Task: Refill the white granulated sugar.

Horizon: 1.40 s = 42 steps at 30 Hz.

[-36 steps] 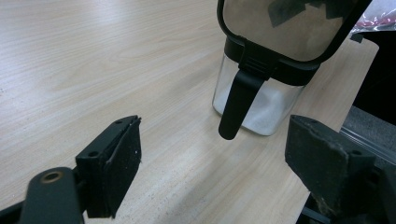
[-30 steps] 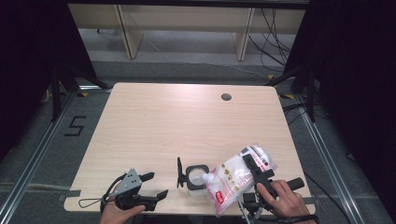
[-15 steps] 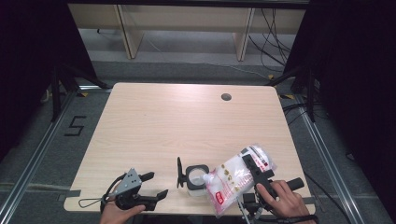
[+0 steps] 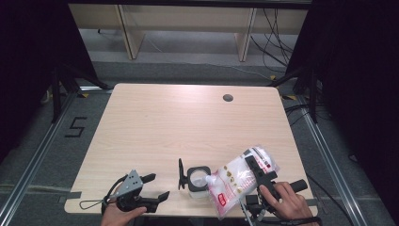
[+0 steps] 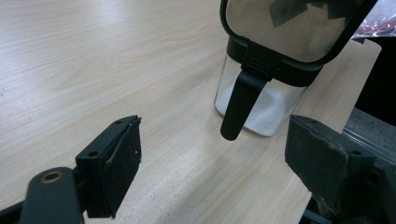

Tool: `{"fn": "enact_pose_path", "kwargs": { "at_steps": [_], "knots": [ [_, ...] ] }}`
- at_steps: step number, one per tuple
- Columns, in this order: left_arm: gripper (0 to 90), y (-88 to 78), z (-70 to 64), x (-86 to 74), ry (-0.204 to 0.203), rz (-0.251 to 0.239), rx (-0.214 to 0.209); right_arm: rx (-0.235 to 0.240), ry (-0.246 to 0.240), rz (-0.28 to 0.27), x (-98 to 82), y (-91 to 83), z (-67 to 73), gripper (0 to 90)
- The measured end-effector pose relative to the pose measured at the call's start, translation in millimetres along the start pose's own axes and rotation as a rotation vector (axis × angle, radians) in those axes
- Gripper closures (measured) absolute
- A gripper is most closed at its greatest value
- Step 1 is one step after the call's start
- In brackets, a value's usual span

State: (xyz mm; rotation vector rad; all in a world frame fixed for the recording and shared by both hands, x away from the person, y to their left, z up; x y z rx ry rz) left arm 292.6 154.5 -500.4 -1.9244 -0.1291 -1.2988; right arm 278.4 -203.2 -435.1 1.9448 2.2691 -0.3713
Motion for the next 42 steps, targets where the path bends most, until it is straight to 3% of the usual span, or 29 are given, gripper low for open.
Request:
{"fn": "enact_pose_path", "kwargs": {
  "at_steps": [3,4,8,9,10,13,16,17,18,19,20,21,22,24,27,29,30,31,33,35,36,38,39,42],
  "knots": [
    [18.0,-1.3,1.0,0.4,0.024,0.004,0.000,0.011,0.002,0.007,-0.3,-0.1,1.0,41.8],
    [18.1,-0.8,0.2,0.1,0.007,0.000,0.001,0.006,-0.002,0.001,-0.1,0.5,0.6,41.8],
    [18.4,-0.9,0.4,0.2,0.014,0.000,-0.001,0.040,0.011,0.014,-0.1,-1.0,2.0,41.8],
    [18.4,-1.1,0.5,0.1,0.015,0.002,-0.002,0.010,0.008,-0.005,0.2,0.3,1.9,41.9],
    [18.4,-0.4,0.1,0.0,0.003,-0.003,-0.002,0.018,0.000,0.000,0.3,0.2,1.1,41.9],
    [18.4,-1.0,0.7,0.2,0.016,0.000,-0.001,0.030,0.016,0.006,-0.2,0.0,2.9,41.9],
    [18.4,-1.2,0.0,0.1,0.003,-0.003,-0.002,0.015,0.020,-0.005,-0.5,0.7,2.9,42.0],
    [18.4,-1.6,0.1,0.3,0.005,-0.001,0.005,0.023,0.002,-0.004,-0.3,0.9,1.2,41.9],
    [18.4,-1.3,0.6,0.4,0.015,-0.003,-0.003,0.021,0.010,-0.007,-0.4,1.0,1.9,42.0],
    [18.4,-1.3,-0.4,0.2,0.000,-0.002,0.003,0.026,0.017,-0.003,-0.7,0.6,2.8,42.0],
    [18.4,-1.4,-0.7,0.1,0.000,-0.001,0.005,0.028,0.048,0.000,-1.2,0.5,5.1,41.9],
    [18.4,-1.1,-0.4,0.0,0.000,-0.003,0.001,0.015,0.043,-0.012,-1.1,1.2,3.4,42.0],
    [18.4,-0.8,-0.2,0.0,0.000,-0.003,-0.002,-0.006,0.005,-0.027,-0.6,1.4,-1.0,42.0],
    [18.4,-0.8,0.2,0.0,0.002,-0.002,-0.001,0.024,0.041,-0.005,-2.0,-0.9,0.7,42.0],
    [18.4,-0.8,-0.1,-0.1,-0.001,-0.004,-0.002,-0.006,0.014,-0.027,-2.0,-0.1,-3.3,42.0],
    [18.4,-1.7,0.7,0.3,0.013,0.000,0.006,0.002,0.006,-0.022,-2.3,-0.6,-3.5,42.0],
    [18.4,-1.6,0.2,0.2,-0.001,-0.002,0.004,0.009,0.001,-0.024,-2.1,-0.4,-3.4,42.0],
    [18.4,-1.6,0.2,0.1,0.000,-0.002,0.004,0.000,0.005,-0.029,-1.8,0.0,-3.0,42.0],
    [18.4,-1.7,0.3,0.0,-0.001,-0.002,0.004,0.031,0.047,0.001,-2.1,-1.6,0.6,42.0],
    [18.4,-1.8,0.4,0.4,0.008,-0.003,0.003,0.020,0.021,-0.017,-1.0,-0.8,-1.5,42.0],
    [18.4,-1.8,0.5,0.5,0.015,-0.002,0.003,0.027,0.054,-0.013,-1.2,-1.1,1.3,42.0],
    [18.4,-1.1,0.1,0.1,0.004,-0.006,0.000,0.016,0.044,-0.024,-0.6,-0.6,0.1,42.0],
    [18.4,-1.7,0.6,0.2,0.012,-0.002,0.004,0.004,0.015,-0.035,-0.1,-0.1,-2.3,42.0],
    [18.4,-1.6,0.3,0.2,0.004,-0.002,0.005,0.004,0.015,-0.037,0.1,-0.4,-2.1,42.0]
  ]
}}
Point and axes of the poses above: each handheld gripper's, and its own axes: y roughly forward along the jaws, x roughly out of its top, z roughly to its left, the point moved 2 cm from there along y, roughly forward along the jaws, and after that the axes turned 8 degrees about z, right-handed, at the moved point
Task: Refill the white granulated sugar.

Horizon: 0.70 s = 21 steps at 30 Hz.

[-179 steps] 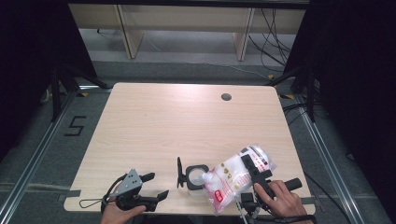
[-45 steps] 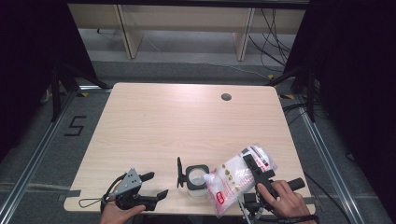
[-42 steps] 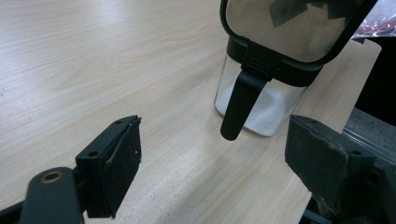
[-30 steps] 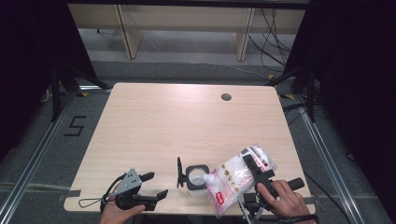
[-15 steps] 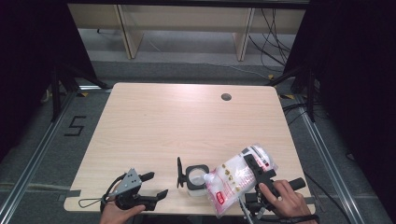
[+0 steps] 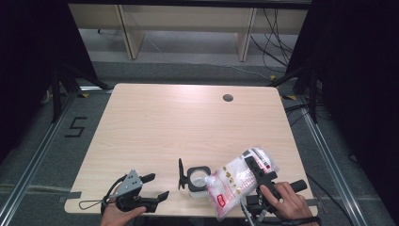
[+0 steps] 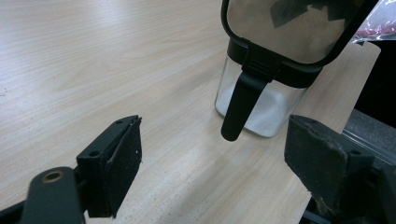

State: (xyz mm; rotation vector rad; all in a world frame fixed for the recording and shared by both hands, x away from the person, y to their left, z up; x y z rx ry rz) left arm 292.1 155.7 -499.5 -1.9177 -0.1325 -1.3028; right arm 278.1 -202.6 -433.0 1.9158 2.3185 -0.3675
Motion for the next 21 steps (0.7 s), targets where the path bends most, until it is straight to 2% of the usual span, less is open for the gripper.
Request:
{"fn": "enact_pose_path", "kwargs": {
  "at_steps": [2,3,5,7,9,11,12,14,15,16,18,19,20,21],
  "knots": [
    [18.4,-0.3,-0.2,-0.3,-0.005,0.011,0.005,0.010,-0.002,0.000,0.1,0.5,-0.3,42.0],
    [18.4,-0.3,-0.1,-0.3,-0.003,0.013,0.005,-0.003,0.000,-0.003,0.0,0.3,-0.1,42.0],
    [18.4,0.6,0.0,-0.1,0.001,-0.002,-0.007,-0.003,0.002,-0.005,-0.1,-0.1,-0.4,42.0],
    [18.4,-0.3,-0.2,-0.1,-0.004,-0.001,0.000,0.001,0.009,-0.004,0.0,0.0,-0.7,42.0],
    [18.4,-0.2,-0.1,-0.1,-0.004,0.000,0.001,0.011,0.021,0.012,-0.1,-0.8,0.6,42.0],
    [18.4,-0.1,-0.5,-0.1,-0.002,-0.001,0.000,0.049,0.048,0.042,-0.2,-3.3,3.3,42.0],
    [18.4,0.0,0.0,0.0,0.004,0.000,0.001,0.039,0.030,0.022,0.4,-1.8,1.8,42.0],
    [18.4,0.2,0.5,0.2,0.008,0.003,0.001,0.042,0.051,0.027,0.4,-2.0,3.2,42.1],
    [18.5,0.6,-0.1,0.0,-0.002,0.001,-0.004,0.038,0.033,0.023,0.7,-2.1,2.5,42.1],
    [18.4,0.7,0.0,0.0,-0.001,-0.001,-0.006,0.015,0.026,0.009,0.8,-1.8,2.2,42.1],
    [18.5,0.2,0.5,0.2,0.009,-0.001,-0.003,0.002,0.008,-0.013,1.1,-1.3,-1.3,42.1],
    [18.4,0.0,0.5,0.2,0.010,0.001,0.000,0.017,0.016,0.009,1.1,-2.5,-1.1,42.1],
    [18.5,-0.1,-0.3,0.0,-0.003,-0.001,0.002,-0.006,0.021,-0.004,1.2,-1.8,-0.5,42.1],
    [18.4,-0.2,-0.6,-0.1,-0.005,-0.001,0.002,-0.001,0.047,0.002,1.5,-2.5,0.4,42.0]
  ]
}}
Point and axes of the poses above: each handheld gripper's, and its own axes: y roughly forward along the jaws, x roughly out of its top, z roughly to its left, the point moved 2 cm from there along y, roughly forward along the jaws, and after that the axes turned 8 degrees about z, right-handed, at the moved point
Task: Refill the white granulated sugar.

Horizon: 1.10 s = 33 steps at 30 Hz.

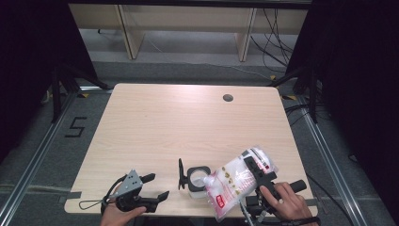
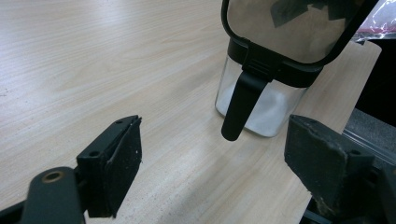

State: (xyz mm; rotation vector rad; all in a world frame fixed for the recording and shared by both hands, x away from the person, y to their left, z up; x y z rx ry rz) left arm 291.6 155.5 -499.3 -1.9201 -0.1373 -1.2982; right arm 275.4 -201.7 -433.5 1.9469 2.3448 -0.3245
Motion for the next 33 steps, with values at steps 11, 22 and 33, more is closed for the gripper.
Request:
{"fn": "enact_pose_path", "kwargs": {
  "at_steps": [11,22,33],
  "knots": [
    [18.4,0.4,-0.7,-0.2,0.006,0.002,-0.003,0.027,0.006,-0.005,-0.4,3.3,5.0,42.1],
    [18.4,0.4,-0.5,-0.2,0.006,0.004,-0.003,0.018,-0.016,-0.021,1.7,5.1,9.1,42.3],
    [18.4,0.3,-0.3,-0.2,0.004,0.003,-0.003,0.025,0.001,-0.010,2.3,3.5,10.0,42.4]
  ]
}}
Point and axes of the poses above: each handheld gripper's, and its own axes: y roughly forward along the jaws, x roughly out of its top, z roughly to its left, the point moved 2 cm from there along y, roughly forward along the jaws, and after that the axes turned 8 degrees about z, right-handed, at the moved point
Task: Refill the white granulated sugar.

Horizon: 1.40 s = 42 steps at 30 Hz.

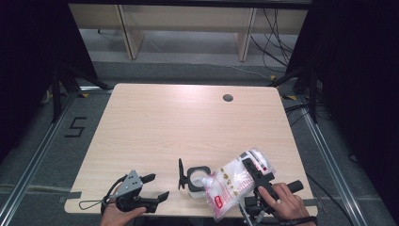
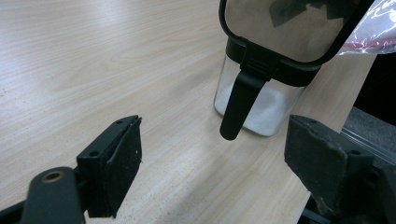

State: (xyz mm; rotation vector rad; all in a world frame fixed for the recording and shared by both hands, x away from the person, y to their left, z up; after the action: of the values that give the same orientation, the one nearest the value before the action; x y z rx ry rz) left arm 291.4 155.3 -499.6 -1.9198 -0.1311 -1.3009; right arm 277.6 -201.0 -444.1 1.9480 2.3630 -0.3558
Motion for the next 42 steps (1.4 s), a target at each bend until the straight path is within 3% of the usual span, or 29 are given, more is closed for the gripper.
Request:
{"fn": "enact_pose_path", "kwargs": {
  "at_steps": [2,4,7,8,11,12,16,18,20,21,23,24,25,27,28,32,42],
  "knots": [
    [18.4,0.1,-0.1,0.0,0.000,0.000,0.000,-0.021,-0.008,-0.014,0.3,0.5,-1.0,42.4],
    [18.4,0.1,-0.1,0.1,0.001,0.000,0.000,-0.010,-0.025,-0.006,0.4,-0.3,-2.5,42.4],
    [18.4,0.0,0.1,0.2,0.002,0.000,0.001,-0.015,0.010,-0.003,0.5,-0.6,-0.3,42.4],
    [18.4,-0.1,0.2,0.2,0.003,0.000,0.001,-0.002,0.042,0.012,0.0,-1.7,2.4,42.4],
    [18.4,0.0,-0.1,0.0,0.000,0.000,0.001,-0.006,0.005,0.008,0.5,-1.9,-1.3,42.4],
    [18.4,-0.1,0.1,0.0,0.001,0.000,0.001,-0.012,0.035,0.014,-0.1,-2.3,1.2,42.5],
    [18.4,0.0,0.0,0.1,0.001,0.000,0.001,-0.003,0.026,0.011,0.0,-2.0,0.6,42.5],
    [18.4,0.0,0.1,0.2,0.002,-0.001,0.001,-0.031,-0.013,-0.020,0.4,-0.2,-2.6,42.5],
    [18.4,0.2,0.1,0.4,0.002,-0.005,-0.005,-0.018,0.016,-0.010,-0.2,-0.4,0.0,42.6],
    [18.4,0.0,0.0,0.2,0.001,-0.004,-0.004,0.005,0.006,0.009,-0.2,-1.5,-0.9,42.6],
    [18.4,-0.3,0.0,0.2,-0.002,-0.001,0.002,-0.017,0.015,-0.009,-0.2,-0.3,-0.2,42.6],
    [18.4,-0.2,0.2,0.3,-0.001,-0.003,-0.001,-0.030,-0.004,-0.017,0.6,-0.3,-2.1,42.6],
    [18.4,0.1,0.2,0.3,-0.001,-0.005,-0.003,-0.012,0.011,-0.006,0.3,-0.8,-0.2,42.7],
    [18.5,0.0,0.0,0.1,0.001,-0.002,0.000,-0.030,-0.002,-0.018,0.6,-0.2,-2.3,42.7],
    [18.4,-0.2,0.0,0.2,0.000,-0.001,0.003,-0.016,0.023,-0.009,0.1,-0.4,0.0,42.7],
    [18.4,-0.1,0.1,0.2,-0.001,-0.005,-0.002,-0.010,-0.017,-0.003,-0.2,-0.7,-2.8,42.8],
    [18.5,-0.1,0.2,0.3,0.000,-0.006,-0.002,-0.010,-0.018,-0.004,-0.1,-0.7,-2.9,42.9]
  ]
}}
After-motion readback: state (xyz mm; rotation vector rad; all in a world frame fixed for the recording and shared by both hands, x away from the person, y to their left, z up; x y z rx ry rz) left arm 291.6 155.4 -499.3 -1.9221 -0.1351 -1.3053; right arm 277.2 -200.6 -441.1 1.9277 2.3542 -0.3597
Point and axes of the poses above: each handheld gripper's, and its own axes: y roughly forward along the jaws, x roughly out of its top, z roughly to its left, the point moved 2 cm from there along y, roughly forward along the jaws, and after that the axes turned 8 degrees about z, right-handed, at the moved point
